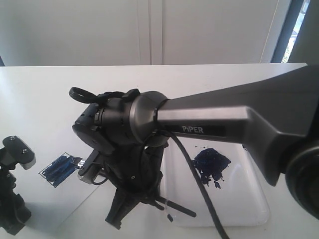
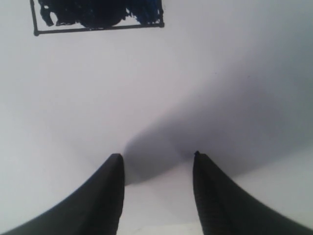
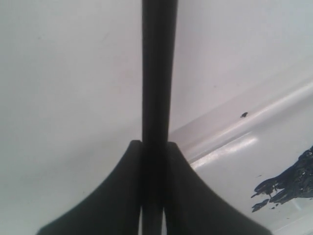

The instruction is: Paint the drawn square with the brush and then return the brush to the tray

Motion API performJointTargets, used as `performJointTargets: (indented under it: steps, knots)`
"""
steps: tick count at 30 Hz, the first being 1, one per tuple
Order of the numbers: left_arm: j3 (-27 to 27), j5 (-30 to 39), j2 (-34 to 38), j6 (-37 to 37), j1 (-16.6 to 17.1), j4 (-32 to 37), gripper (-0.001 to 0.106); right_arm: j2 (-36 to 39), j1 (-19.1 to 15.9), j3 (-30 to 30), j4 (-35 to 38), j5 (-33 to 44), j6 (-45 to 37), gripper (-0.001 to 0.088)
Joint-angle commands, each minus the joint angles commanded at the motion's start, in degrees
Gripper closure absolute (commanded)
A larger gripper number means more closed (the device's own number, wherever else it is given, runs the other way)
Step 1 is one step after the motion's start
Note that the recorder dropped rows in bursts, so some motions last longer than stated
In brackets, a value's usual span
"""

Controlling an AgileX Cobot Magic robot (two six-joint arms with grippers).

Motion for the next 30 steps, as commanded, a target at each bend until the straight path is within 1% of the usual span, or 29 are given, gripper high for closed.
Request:
performJointTargets:
  steps: [4,11,14,20,25,30]
  knots:
    - [0.0,0.0,0.0,0.0,0.0,0.0,0.055,0.0,0.7,0.0,1.1,0.0,-0.2,0.0868]
    - [0.0,-0.2,0.0,0.0,0.0,0.0,0.055,-0.1,3.4,0.0,2.1,0.0,-1.7,0.0868]
    - [0.0,-0.2,0.0,0.0,0.0,0.0,0.055,-0.2,3.5,-0.1,1.9,0.0,-1.7,0.0868]
    - [0.0,-0.2,0.0,0.0,0.0,0.0,0.055,-0.6,3.4,-1.4,-3.3,0.0,-0.8,0.0868]
    - [0.0,-0.1,0.0,0.0,0.0,0.0,0.055,-0.6,3.4,-4.8,-6.1,0.0,-0.1,0.0868]
    - [0.0,-0.1,0.0,0.0,0.0,0.0,0.055,-0.4,3.4,-7.5,-6.2,0.0,-0.1,0.0868]
